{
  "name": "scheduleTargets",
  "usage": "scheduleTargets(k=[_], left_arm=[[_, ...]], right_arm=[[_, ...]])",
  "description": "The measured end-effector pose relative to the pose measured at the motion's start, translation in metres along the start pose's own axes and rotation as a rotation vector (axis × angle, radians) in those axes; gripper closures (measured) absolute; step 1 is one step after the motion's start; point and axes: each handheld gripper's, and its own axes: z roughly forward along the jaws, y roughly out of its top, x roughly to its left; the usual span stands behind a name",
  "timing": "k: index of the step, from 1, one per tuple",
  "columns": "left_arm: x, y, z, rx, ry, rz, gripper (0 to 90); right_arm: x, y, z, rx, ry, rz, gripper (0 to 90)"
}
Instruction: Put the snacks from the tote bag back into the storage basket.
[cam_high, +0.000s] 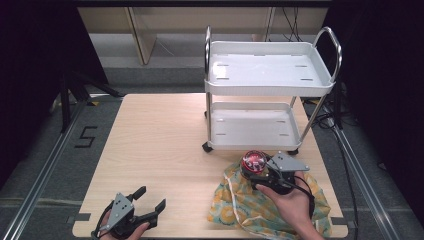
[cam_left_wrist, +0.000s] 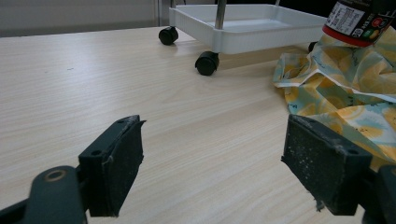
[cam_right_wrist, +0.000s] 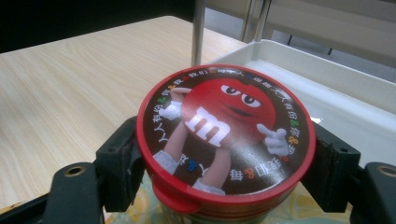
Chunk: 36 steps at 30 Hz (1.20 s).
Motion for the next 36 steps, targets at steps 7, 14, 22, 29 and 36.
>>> scheduleTargets(k=[7,14,22,29,36], left_arm=[[0.0,0.0,0.0,-0.005,0.0,0.001,19.5],[0.0,0.0,0.0,-0.016,-0.001,0.003,19.5],[0.0,0.0,0.0,-0.019,-0.001,0.002,19.7],[-0.001,0.0,0.001,-0.017,-0.007,0.005,19.8],[-0.001,0.0,0.001,-0.028,-0.003,-0.001,19.8]], right_arm=[[0.002,0.002,0.002,0.005,0.016,0.022,26.5],[0.002,0.002,0.003,-0.002,0.018,0.013,26.5],[0.005,0.002,0.006,-0.009,0.005,0.017,26.5],[0.005,0.006,0.009,-0.007,0.019,0.005,26.5],[0.006,0.005,0.012,0.003,0.027,0.006,26.5]])
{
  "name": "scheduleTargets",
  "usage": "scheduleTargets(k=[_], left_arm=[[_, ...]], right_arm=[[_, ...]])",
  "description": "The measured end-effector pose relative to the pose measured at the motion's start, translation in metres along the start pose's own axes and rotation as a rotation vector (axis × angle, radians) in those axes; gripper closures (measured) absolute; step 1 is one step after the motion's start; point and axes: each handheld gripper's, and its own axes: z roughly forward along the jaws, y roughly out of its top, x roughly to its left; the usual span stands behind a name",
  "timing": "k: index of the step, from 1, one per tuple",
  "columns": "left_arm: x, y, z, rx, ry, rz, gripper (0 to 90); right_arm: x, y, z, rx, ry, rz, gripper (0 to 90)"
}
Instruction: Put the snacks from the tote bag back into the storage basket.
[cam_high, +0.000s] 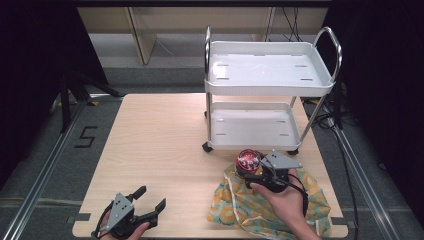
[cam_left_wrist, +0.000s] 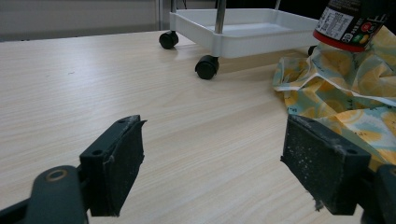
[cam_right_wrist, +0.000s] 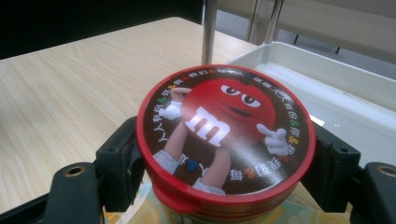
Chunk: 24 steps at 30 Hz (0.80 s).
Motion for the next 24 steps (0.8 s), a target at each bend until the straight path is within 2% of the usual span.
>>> scheduleTargets(k=[1,2,3,4,8,10,11,12,13,17,20,23,24], left_arm=[[-0.0002,0.0,0.0,0.001,-0.001,0.0,19.9],[-0.0006,0.0004,-0.0008,0.005,0.004,0.004,19.9],[-0.0011,0.0008,-0.0014,0.003,0.008,0.007,19.9],[-0.0013,0.0007,-0.0014,0.0,0.008,0.005,19.9],[-0.0007,0.0003,-0.0007,0.005,0.005,0.002,19.9],[-0.0008,0.0004,0.0001,0.002,-0.004,0.011,19.9],[-0.0008,0.0003,0.0002,0.0,-0.005,0.011,19.9],[-0.0008,0.0003,0.0003,-0.003,-0.004,0.01,19.9],[-0.0012,0.0005,-0.0008,0.008,0.006,0.004,19.9],[-0.0005,0.0003,-0.0003,-0.005,0.002,0.005,20.0],[-0.0007,0.0004,-0.0007,0.003,0.004,0.005,20.0],[-0.0005,0.0005,-0.0008,0.004,0.004,0.006,20.0],[-0.0001,0.0003,-0.0002,-0.004,-0.003,0.007,20.0]], right_arm=[[0.0003,0.0,0.0009,-0.01,-0.005,-0.003,26.6],[0.0017,-0.0004,0.0017,-0.017,-0.006,0.013,26.6],[0.0024,-0.0002,0.0005,0.01,0.011,0.029,26.5],[0.0018,-0.0005,0.0015,0.0,0.003,0.009,26.5],[0.0035,-0.0013,0.0033,0.0,0.003,0.023,26.6],[0.0019,-0.0008,0.0035,-0.004,-0.006,0.001,26.5],[0.0038,-0.0004,0.0029,0.012,0.003,0.03,26.6],[0.0021,-0.0001,0.0039,0.003,0.005,0.014,26.5],[0.0022,0.0006,0.0039,0.007,0.009,0.016,26.5],[0.0025,0.002,0.0054,0.004,0.012,0.014,26.5],[0.0039,0.0028,0.0075,0.003,0.024,0.022,26.6],[0.0049,0.0035,0.0094,-0.003,0.012,0.023,26.6],[0.0042,0.0039,0.0097,-0.011,0.0,0.007,26.5]])
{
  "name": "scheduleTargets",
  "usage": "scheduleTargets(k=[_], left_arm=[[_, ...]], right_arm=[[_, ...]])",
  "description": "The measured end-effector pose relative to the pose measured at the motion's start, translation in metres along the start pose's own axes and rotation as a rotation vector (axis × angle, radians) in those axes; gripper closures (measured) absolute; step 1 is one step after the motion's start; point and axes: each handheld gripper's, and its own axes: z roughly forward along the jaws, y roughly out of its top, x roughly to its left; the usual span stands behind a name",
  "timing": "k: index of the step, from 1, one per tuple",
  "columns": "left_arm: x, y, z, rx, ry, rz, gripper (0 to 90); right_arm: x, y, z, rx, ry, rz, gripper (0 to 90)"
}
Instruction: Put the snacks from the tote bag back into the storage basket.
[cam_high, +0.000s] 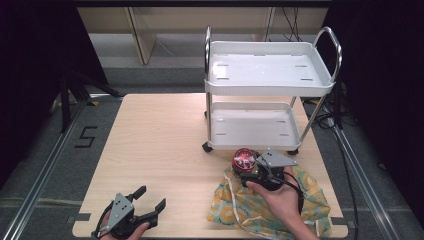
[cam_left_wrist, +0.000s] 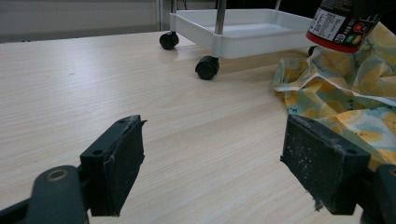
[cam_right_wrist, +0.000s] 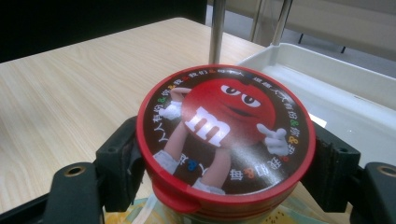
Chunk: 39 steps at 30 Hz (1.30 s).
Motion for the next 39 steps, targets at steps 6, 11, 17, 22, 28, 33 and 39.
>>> scheduleTargets(k=[6,11,17,22,28,33,39], left_arm=[[0.0,0.0,0.0,-0.001,0.002,-0.002,20.1],[0.001,0.0,0.0,-0.002,0.001,-0.001,20.1],[0.0,0.0,-0.001,0.004,0.006,-0.007,20.2],[0.0,0.0,-0.001,0.007,0.005,-0.009,20.2],[0.001,0.0,-0.001,0.006,0.003,-0.002,20.1],[0.0,0.0,0.0,0.006,0.006,-0.008,20.2],[0.0,0.0,0.0,0.002,0.001,-0.008,20.2]], right_arm=[[0.001,0.001,0.002,0.016,0.023,0.016,26.5],[0.001,0.003,0.005,0.006,0.016,0.009,26.6],[0.003,0.003,0.008,0.018,0.025,0.018,26.6],[0.005,0.004,0.01,0.022,0.029,0.022,26.6],[0.003,0.004,0.012,0.017,0.023,0.003,26.6],[0.004,0.005,0.015,0.03,0.03,0.022,26.6],[0.002,0.006,0.016,0.034,0.031,0.018,26.6]])
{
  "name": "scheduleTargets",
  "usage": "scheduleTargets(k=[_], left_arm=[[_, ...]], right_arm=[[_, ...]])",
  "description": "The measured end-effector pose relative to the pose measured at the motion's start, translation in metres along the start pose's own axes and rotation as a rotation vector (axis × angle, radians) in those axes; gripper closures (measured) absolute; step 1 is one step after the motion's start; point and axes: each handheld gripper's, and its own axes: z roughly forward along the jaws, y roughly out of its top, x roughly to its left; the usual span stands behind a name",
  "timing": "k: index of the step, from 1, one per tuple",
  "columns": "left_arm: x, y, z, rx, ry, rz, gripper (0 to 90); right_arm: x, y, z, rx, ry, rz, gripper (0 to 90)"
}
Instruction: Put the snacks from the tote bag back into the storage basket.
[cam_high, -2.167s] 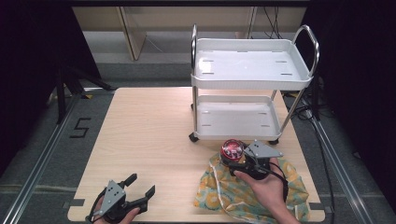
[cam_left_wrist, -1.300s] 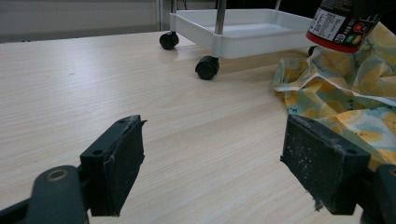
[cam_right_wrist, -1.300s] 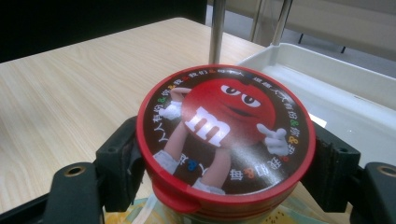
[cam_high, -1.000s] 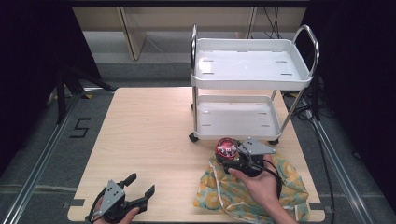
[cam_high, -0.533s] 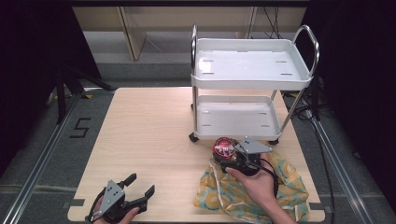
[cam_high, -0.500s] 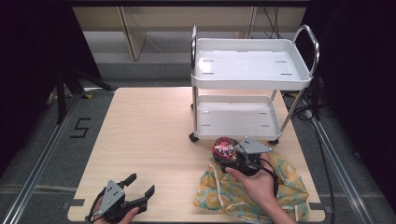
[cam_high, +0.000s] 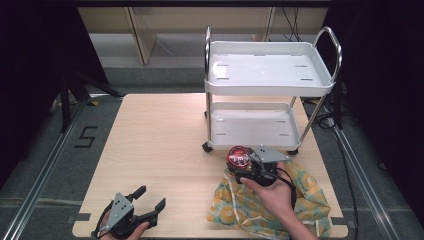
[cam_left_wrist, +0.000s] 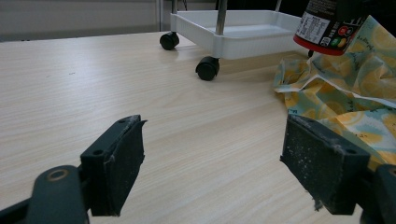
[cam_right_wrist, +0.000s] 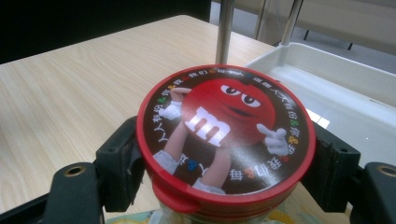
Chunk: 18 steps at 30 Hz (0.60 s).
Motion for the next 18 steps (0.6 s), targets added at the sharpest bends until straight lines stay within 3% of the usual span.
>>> scheduleTargets(k=[18], left_arm=[[0.0008,0.0002,-0.0006,0.003,0.001,0.012,20.2]], right_arm=[[0.0018,0.0057,0.0044,-0.013,0.001,0.006,26.6]])
